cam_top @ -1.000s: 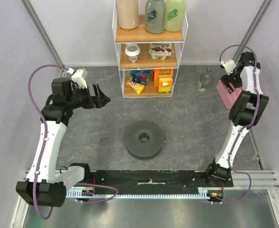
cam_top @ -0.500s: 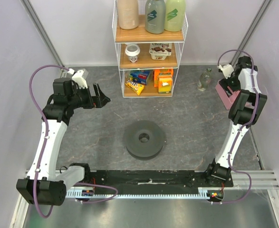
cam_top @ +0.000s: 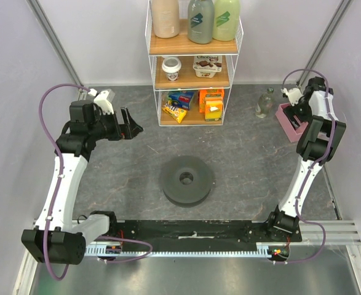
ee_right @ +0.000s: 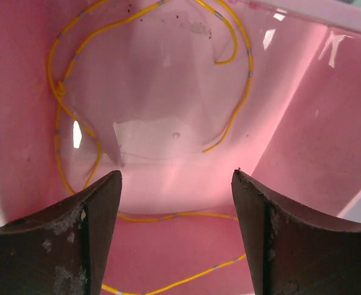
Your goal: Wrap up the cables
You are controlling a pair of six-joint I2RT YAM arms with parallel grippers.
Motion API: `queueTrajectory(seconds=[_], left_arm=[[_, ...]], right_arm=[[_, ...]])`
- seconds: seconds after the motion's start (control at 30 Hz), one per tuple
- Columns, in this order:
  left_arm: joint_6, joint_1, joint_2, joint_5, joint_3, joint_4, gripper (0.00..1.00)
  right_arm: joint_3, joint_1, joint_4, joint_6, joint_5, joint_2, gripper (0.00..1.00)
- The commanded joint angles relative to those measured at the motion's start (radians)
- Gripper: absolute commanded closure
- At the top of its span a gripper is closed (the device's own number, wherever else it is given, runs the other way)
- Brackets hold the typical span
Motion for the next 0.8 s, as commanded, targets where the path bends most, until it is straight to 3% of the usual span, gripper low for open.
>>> queueTrajectory(seconds=[0.0,0.1,0.23,0.3,0.37,0.47,0.77], left_arm=[[-0.024,0.004,0.003,0.006,0.016,0.045,0.01],[-0.025,0.005,0.007,0.008,0.019,0.045,0.01],[-0.027,0.005,0.014,0.006,0.022,0.048,0.01],[-0.028,0.004,0.02,0.008,0.026,0.048,0.01],[-0.028,0.004,0.02,0.011,0.029,0.05,0.01],[-0.024,0.004,0.02,0.011,0.034,0.05,0.01],[-0.024,0.004,0.015,0.018,0.051,0.045,0.02]], right_arm=[[0.028,-0.003,-0.035,0.025,-0.053,0.051,0.21],[0.028,-0.003,-0.038,0.031,-0.069,0.063,0.25],[0.04,-0.003,-0.037,0.034,-0.077,0.08,0.4],[0.054,-0.003,-0.041,0.036,-0.072,0.093,0.54],[0.064,-0.006,-0.044,0.036,-0.066,0.101,0.76],[0.071,-0.006,-0.044,0.043,-0.058,0.081,1.0],[0.071,-0.024,-0.032,0.083,-0.109,-0.089,1.0]])
